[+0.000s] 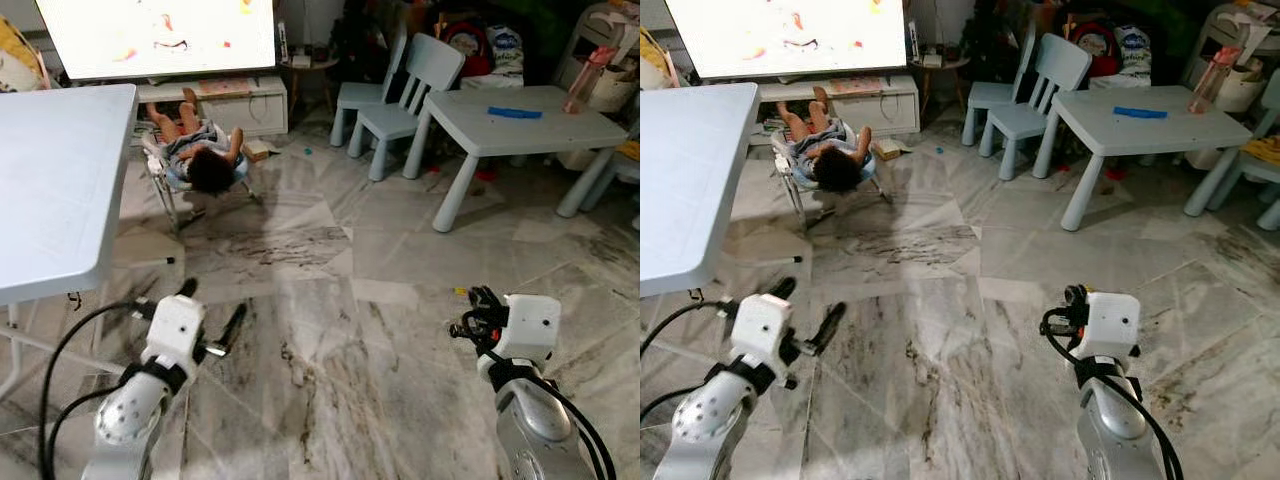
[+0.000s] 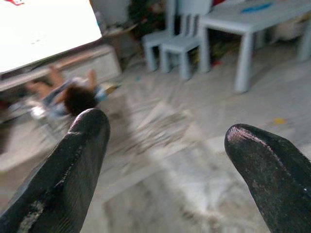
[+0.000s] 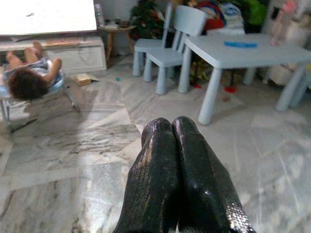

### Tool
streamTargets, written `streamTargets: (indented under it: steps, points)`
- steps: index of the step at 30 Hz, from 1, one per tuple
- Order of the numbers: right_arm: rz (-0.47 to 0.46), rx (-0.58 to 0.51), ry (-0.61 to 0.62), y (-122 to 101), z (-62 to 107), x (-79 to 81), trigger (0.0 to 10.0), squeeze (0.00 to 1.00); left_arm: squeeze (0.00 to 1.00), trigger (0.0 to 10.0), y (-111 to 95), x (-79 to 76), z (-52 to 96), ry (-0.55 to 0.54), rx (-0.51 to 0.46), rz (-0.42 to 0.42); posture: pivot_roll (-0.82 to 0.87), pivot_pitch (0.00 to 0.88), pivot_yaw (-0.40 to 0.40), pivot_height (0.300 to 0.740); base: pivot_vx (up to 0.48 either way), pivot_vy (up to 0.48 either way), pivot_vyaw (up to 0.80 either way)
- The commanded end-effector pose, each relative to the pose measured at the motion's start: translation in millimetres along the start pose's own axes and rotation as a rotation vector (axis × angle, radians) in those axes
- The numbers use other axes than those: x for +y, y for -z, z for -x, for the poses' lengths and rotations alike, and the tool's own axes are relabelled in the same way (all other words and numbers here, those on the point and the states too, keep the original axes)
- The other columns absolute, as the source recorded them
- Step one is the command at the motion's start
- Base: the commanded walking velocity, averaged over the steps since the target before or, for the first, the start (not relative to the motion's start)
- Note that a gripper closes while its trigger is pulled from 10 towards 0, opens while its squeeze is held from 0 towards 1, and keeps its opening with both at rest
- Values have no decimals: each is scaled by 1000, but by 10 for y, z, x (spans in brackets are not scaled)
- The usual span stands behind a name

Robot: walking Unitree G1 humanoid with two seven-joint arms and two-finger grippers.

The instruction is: Hang keys on a hook

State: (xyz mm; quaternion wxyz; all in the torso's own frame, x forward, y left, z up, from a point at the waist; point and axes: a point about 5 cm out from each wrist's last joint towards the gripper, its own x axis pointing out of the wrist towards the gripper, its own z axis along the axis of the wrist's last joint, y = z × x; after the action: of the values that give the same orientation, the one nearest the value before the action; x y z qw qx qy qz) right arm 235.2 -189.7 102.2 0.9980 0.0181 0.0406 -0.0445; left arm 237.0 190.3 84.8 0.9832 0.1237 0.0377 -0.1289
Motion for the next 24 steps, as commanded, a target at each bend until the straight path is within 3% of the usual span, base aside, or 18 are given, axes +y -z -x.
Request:
streamTargets:
  steps: [1, 3, 5, 6, 12, 15, 21, 24]
  points:
    - [-12, -8, 12, -74, 38, 19, 10000, 0, 0, 10000, -129, 13, -24, -24, -21, -9, 41, 0, -44, 740, 0, 0, 0]
    - [-18, 0, 25, -80, 58, 44, 10000, 0, 0, 10000, -148, -20, -53, -33, -8, 35, 37, 0, -45, 740, 0, 0, 0]
    - [-34, 8, 30, -65, 50, 71, 10000, 0, 0, 10000, -178, -56, -88, -22, -29, 16, 31, 0, -47, 740, 0, 0, 0]
    - [-89, -1, 4, -108, 49, 149, 10000, 0, 0, 10000, -252, -164, -122, 43, -64, -11, 25, 0, -47, 740, 0, 0, 0]
    - [-46, 15, 39, -144, 48, 145, 10000, 0, 0, 10000, -296, -198, -157, 59, -71, -7, 8, 0, -41, 740, 0, 0, 0]
    - [-108, 24, 31, -163, 55, 146, 10000, 0, 0, 10000, -361, -216, -272, 47, -50, 31, 1, 0, -35, 740, 0, 0, 0]
    - [-95, -15, -4, -265, 5, 237, 10000, 0, 0, 10000, -470, -286, -431, 40, -60, 56, -1, 0, -34, 740, 0, 0, 0]
    - [-81, -38, -19, -342, -21, 267, 10000, 0, 0, 10000, -539, -363, -474, 51, -69, 110, -2, 0, -32, 740, 0, 0, 533]
